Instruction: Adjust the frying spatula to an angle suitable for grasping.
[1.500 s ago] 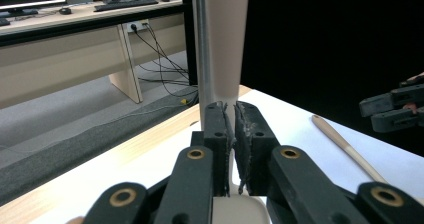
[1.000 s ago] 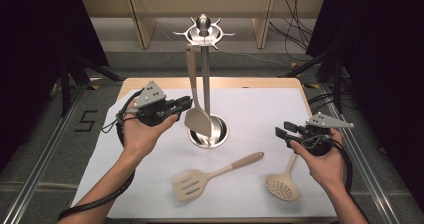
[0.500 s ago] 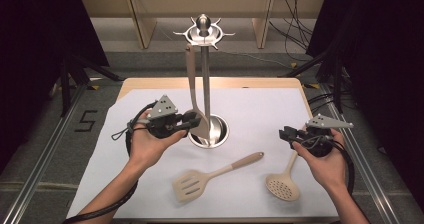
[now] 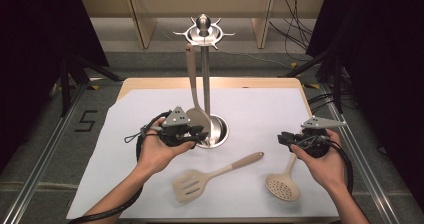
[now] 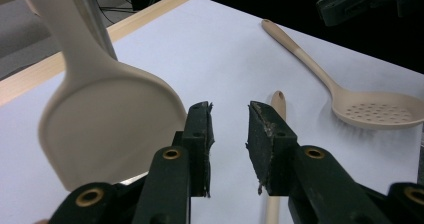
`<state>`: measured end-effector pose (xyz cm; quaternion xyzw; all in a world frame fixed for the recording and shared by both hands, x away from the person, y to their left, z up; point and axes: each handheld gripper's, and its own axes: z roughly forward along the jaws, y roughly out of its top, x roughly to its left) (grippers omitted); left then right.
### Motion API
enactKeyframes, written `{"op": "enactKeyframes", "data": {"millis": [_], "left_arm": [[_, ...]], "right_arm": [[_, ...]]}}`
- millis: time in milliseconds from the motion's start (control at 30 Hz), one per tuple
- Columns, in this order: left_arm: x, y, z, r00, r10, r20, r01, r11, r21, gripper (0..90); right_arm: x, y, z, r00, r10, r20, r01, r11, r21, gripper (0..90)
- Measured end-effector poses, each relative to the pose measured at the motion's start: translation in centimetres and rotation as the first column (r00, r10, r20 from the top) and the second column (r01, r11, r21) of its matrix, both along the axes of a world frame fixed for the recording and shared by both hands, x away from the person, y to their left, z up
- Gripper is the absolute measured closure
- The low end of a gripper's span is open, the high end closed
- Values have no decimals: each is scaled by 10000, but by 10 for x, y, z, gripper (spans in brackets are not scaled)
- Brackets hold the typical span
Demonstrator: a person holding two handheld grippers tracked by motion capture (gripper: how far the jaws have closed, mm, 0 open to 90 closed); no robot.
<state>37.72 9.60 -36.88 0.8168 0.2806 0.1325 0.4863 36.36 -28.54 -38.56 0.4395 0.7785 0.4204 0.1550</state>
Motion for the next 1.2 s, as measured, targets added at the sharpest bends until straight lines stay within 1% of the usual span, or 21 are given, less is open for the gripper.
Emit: {"op": "enactKeyframes", "data": {"millis": [33, 100, 167, 200, 233, 433, 467, 567, 600, 633, 667, 700, 733, 767, 800, 833, 900, 933, 967, 1000, 1200], "left_arm": [[0, -2, -2, 9999, -7, -114, 8, 10000, 42, 694], [1, -2, -4, 9999, -97, -107, 97, 9999, 55, 693], [0, -5, -7, 9997, -147, -190, 150, 9997, 176, 689], [0, -5, -7, 9997, -131, -190, 137, 9995, 301, 687], [0, -7, -10, 9993, -299, -225, 307, 9989, 350, 683], [0, -8, -16, 9985, -355, -423, 377, 9979, 534, 672], [0, -6, -17, 9979, -411, -500, 445, 9966, 687, 671], [-2, -5, -20, 9977, -351, -579, 392, 9967, 708, 670], [-1, -3, -21, 9973, -464, -566, 511, 9951, 849, 669], [-2, -2, -23, 9972, -370, -643, 417, 9965, 730, 668], [-2, -2, -23, 9972, -370, -643, 417, 9965, 730, 668], [-3, 1, -25, 9966, -438, -695, 504, 9940, 967, 667], [-3, 1, -25, 9966, -438, -695, 504, 9940, 967, 665], [-4, 2, -28, 9963, -366, -781, 429, 9959, 800, 665], [-5, 4, -28, 9957, -316, -875, 403, 9943, 992, 662], [-5, 6, -29, 9959, -354, -829, 439, 9937, 1030, 662], [-7, 8, -32, 9953, -169, -955, 256, 9955, 908, 660], [-6, 11, -33, 9947, -264, -993, 375, 9931, 1111, 660], [-8, 11, -35, 9945, -131, -1041, 230, 9953, 940, 659], [-7, 14, -35, 9937, -278, -1084, 405, 9924, 1163, 657], [-11, 20, -47, 9877, -246, -1547, 465, 9891, 1395, 640]], "right_arm": [[0, 0, -1, 9998, -66, -213, 67, 10000, 73, 753], [0, 0, -1, 9995, -84, -289, 86, 10000, 51, 752], [3, -3, -3, 10000, 56, 31, -55, 9996, -295, 747], [2, -3, -3, 9999, 53, -90, -56, 9996, -278, 746], [1, -1, -4, 9997, -98, -217, 97, 9999, -60, 745], [1, -1, -3, 9994, -157, -305, 158, 9999, 26, 741], [2, -3, -3, 10000, 29, -79, -31, 9994, -345, 740], [2, -3, -3, 10000, 10, -48, -12, 9994, -350, 740], [2, -2, -4, 9994, 97, -339, -103, 9998, -179, 739], [2, -2, -4, 9996, 48, -266, -56, 9995, -306, 739], [1, -1, -4, 9990, -48, -452, 44, 9999, -100, 738], [1, 0, -4, 9983, -69, -583, 68, 10000, -29, 738], [1, 0, -4, 9983, -69, -583, 68, 10000, -29, 738], [0, -1, -4, 9981, -82, -615, 74, 9999, -143, 737], [1, -1, -4, 9990, -39, -443, 30, 9998, -197, 736], [1, -1, -4, 9990, -39, -443, 30, 9998, -197, 736], [1, -1, -4, 9989, -95, -450, 81, 9995, -297, 735], [1, -1, -4, 9989, -90, -464, 76, 9995, -300, 734], [1, -1, -4, 9982, -95, -593, 82, 9997, -226, 734], [1, -1, -4, 9983, -103, -569, 88, 9996, -256, 733], [1, -1, -5, 9987, -95, -497, 82, 9996, -261, 728]]}}
